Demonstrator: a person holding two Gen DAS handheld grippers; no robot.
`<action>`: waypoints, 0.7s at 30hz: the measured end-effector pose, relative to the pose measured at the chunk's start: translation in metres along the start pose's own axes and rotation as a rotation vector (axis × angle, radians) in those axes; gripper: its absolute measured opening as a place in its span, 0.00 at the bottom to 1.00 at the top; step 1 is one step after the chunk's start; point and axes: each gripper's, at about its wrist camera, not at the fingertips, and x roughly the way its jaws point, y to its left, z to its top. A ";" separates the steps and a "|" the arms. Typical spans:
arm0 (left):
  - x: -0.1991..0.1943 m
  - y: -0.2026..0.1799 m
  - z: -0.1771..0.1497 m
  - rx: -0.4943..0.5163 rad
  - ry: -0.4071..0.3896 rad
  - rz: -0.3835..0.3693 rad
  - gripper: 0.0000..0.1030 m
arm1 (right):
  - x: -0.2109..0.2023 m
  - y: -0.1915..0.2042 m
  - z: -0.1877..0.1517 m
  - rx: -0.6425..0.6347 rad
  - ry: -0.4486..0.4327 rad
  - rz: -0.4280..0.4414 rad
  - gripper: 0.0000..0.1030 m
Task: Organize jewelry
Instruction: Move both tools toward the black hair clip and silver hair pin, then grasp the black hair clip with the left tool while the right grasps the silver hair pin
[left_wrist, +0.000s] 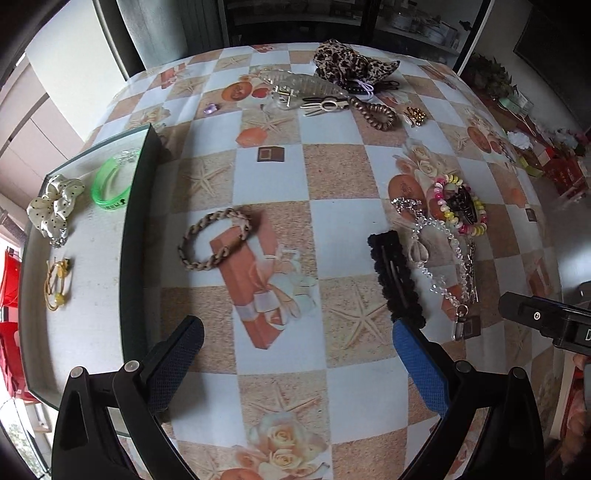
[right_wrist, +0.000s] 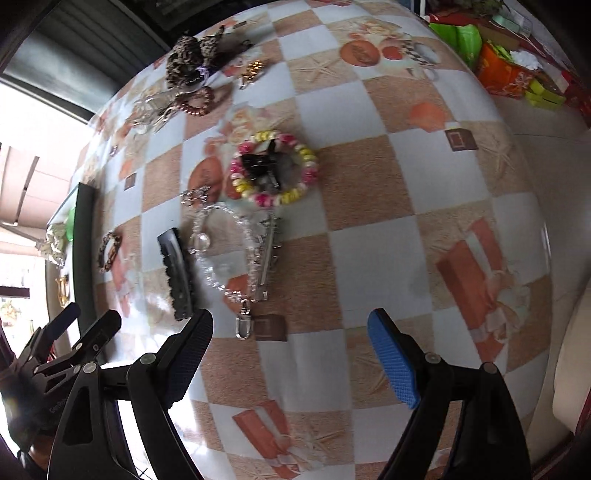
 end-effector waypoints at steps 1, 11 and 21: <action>0.003 -0.003 0.001 0.001 0.003 -0.006 1.00 | 0.001 -0.001 0.002 0.000 -0.002 -0.008 0.85; 0.029 -0.030 0.016 0.033 0.033 -0.044 1.00 | 0.023 0.005 0.020 -0.029 0.016 0.014 0.57; 0.050 -0.045 0.018 0.085 0.061 -0.006 1.00 | 0.028 0.024 0.026 -0.198 -0.021 -0.120 0.49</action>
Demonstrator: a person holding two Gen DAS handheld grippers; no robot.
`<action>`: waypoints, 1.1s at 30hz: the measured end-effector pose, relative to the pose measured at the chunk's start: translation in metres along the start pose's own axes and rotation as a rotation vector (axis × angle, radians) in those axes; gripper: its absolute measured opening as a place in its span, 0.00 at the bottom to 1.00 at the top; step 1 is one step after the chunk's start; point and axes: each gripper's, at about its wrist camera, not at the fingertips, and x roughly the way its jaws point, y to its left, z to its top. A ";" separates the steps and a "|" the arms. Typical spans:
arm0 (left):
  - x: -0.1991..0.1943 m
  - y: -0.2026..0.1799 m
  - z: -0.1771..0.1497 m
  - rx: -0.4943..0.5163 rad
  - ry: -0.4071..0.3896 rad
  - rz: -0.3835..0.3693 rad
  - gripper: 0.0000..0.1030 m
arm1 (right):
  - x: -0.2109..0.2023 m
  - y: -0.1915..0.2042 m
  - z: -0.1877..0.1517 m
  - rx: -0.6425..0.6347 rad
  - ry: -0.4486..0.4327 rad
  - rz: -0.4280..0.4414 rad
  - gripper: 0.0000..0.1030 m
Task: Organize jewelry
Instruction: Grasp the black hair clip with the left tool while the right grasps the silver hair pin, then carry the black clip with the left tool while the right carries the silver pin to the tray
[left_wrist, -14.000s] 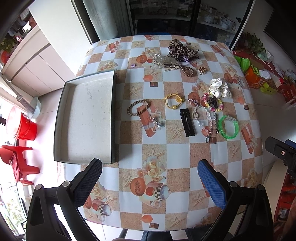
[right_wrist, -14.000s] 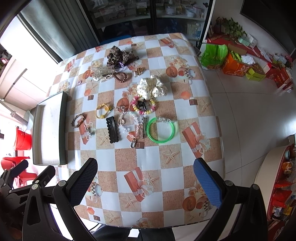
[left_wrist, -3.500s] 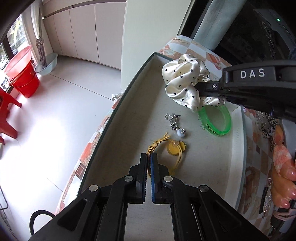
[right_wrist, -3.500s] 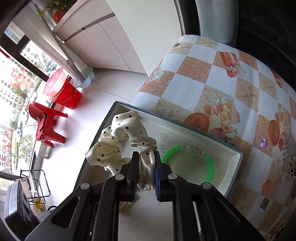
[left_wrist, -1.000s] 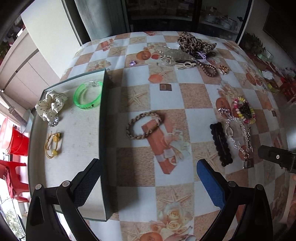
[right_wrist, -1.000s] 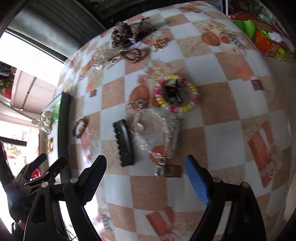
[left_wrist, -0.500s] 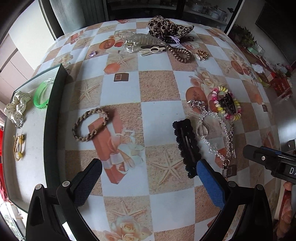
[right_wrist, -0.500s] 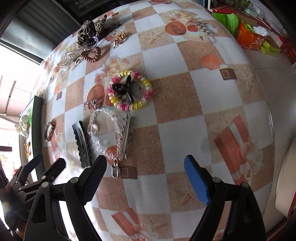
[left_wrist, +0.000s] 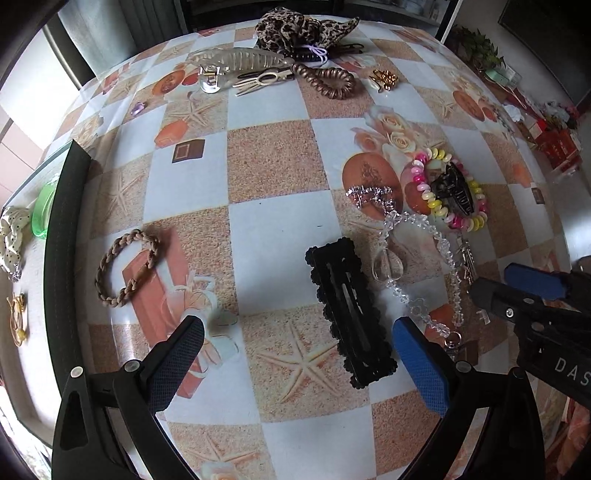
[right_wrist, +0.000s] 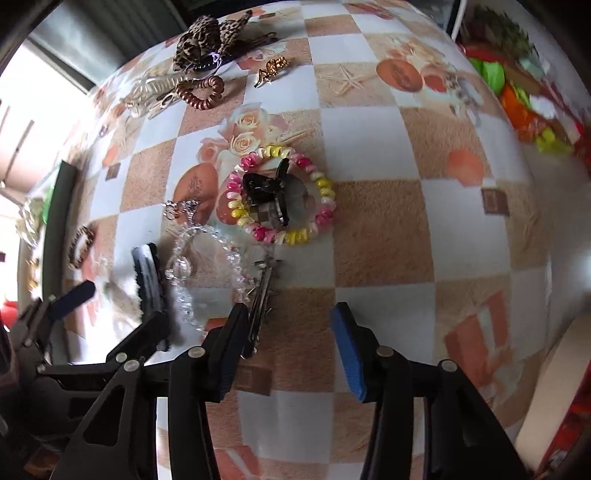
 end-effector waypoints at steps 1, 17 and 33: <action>0.002 -0.002 0.001 0.005 0.002 0.004 1.00 | 0.000 0.001 -0.001 -0.021 -0.002 -0.024 0.49; 0.000 -0.018 0.005 0.072 -0.027 -0.007 0.70 | -0.002 0.022 -0.014 -0.304 -0.080 -0.093 0.49; -0.030 0.002 -0.005 0.011 -0.067 -0.109 0.33 | -0.023 0.003 -0.017 -0.129 -0.060 0.057 0.12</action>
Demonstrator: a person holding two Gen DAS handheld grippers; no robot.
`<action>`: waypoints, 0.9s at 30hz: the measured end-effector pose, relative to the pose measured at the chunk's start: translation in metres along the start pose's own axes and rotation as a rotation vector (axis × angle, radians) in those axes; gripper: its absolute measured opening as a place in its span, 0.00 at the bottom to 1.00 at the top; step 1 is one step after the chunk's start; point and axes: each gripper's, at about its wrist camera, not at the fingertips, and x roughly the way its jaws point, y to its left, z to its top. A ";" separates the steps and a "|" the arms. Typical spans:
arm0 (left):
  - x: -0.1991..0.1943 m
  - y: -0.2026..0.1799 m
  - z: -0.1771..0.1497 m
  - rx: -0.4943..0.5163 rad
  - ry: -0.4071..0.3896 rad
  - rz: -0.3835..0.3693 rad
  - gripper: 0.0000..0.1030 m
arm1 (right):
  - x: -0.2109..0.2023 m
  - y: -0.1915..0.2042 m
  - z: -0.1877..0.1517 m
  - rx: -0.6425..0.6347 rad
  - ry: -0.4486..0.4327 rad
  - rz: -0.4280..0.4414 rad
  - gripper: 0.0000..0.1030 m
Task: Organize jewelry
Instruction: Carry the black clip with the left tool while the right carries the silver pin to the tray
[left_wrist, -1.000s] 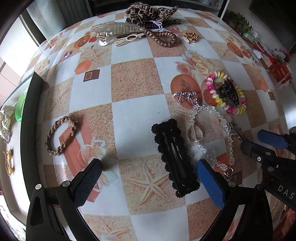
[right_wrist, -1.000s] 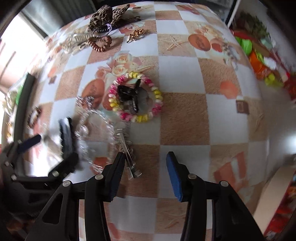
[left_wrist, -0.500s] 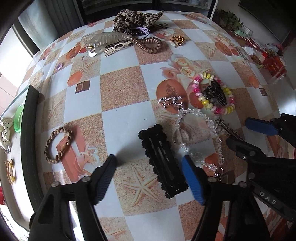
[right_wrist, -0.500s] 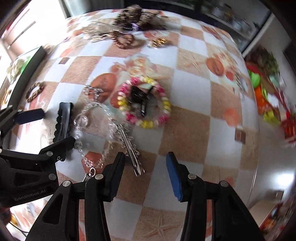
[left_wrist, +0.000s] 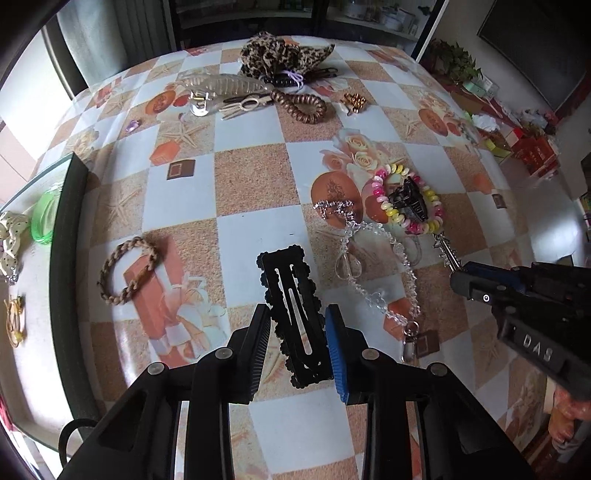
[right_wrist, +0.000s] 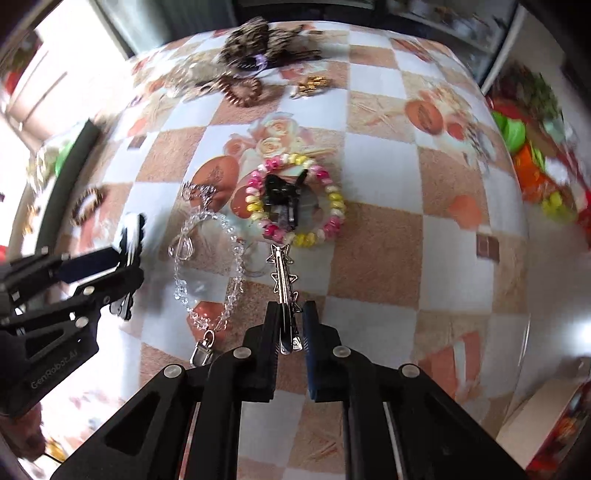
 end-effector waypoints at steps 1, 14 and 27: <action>-0.004 0.001 -0.001 0.000 -0.008 -0.002 0.33 | -0.003 -0.003 -0.001 0.020 0.001 0.014 0.12; -0.051 0.036 -0.016 -0.071 -0.098 0.007 0.33 | -0.020 -0.002 0.005 0.127 0.003 0.139 0.12; -0.092 0.128 -0.046 -0.219 -0.162 0.116 0.33 | -0.025 0.110 0.050 -0.043 -0.019 0.246 0.13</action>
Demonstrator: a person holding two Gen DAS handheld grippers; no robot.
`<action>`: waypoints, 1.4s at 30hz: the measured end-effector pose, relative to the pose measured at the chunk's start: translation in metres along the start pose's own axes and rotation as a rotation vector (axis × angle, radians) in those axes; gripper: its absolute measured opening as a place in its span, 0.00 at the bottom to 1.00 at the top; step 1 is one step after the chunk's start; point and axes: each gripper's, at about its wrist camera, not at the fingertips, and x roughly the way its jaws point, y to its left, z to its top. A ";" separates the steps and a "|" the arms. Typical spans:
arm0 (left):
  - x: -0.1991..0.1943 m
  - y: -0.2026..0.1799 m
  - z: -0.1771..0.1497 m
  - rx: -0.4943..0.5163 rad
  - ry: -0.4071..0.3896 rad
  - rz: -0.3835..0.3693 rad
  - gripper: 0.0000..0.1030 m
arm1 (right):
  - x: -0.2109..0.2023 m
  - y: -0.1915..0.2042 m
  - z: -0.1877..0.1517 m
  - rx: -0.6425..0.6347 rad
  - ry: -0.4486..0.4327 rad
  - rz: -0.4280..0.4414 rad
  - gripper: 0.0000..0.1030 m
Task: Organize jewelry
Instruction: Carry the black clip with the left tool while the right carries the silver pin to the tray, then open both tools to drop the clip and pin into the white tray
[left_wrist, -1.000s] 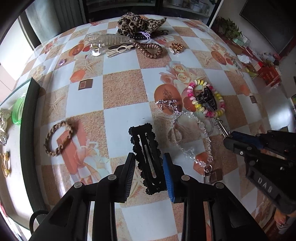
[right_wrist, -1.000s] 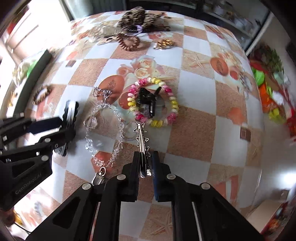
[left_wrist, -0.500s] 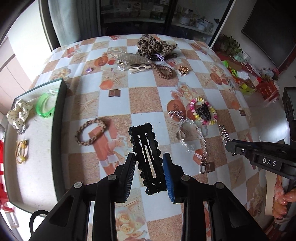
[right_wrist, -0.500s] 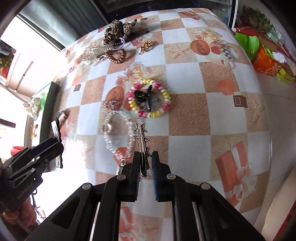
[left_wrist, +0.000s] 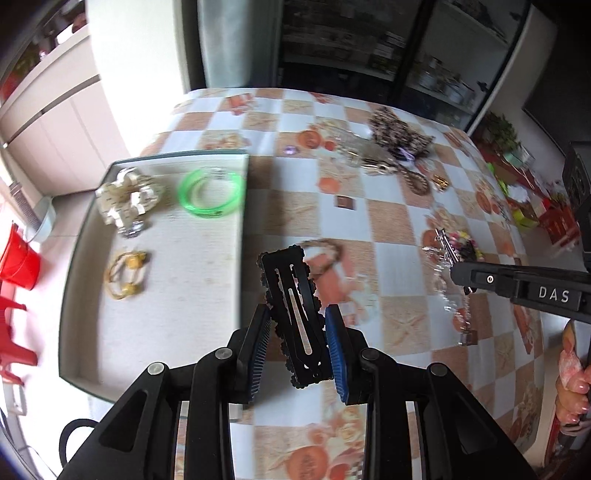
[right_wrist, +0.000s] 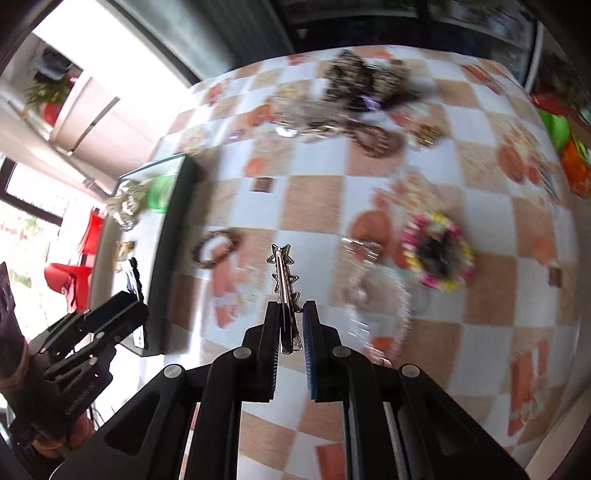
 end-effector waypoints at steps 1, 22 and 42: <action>-0.002 0.011 -0.001 -0.016 -0.003 0.012 0.33 | 0.004 0.011 0.005 -0.020 0.002 0.009 0.12; 0.034 0.165 -0.024 -0.245 0.091 0.172 0.33 | 0.128 0.187 0.057 -0.252 0.182 0.108 0.12; 0.054 0.182 -0.012 -0.227 0.110 0.220 0.34 | 0.194 0.215 0.098 -0.221 0.208 0.003 0.13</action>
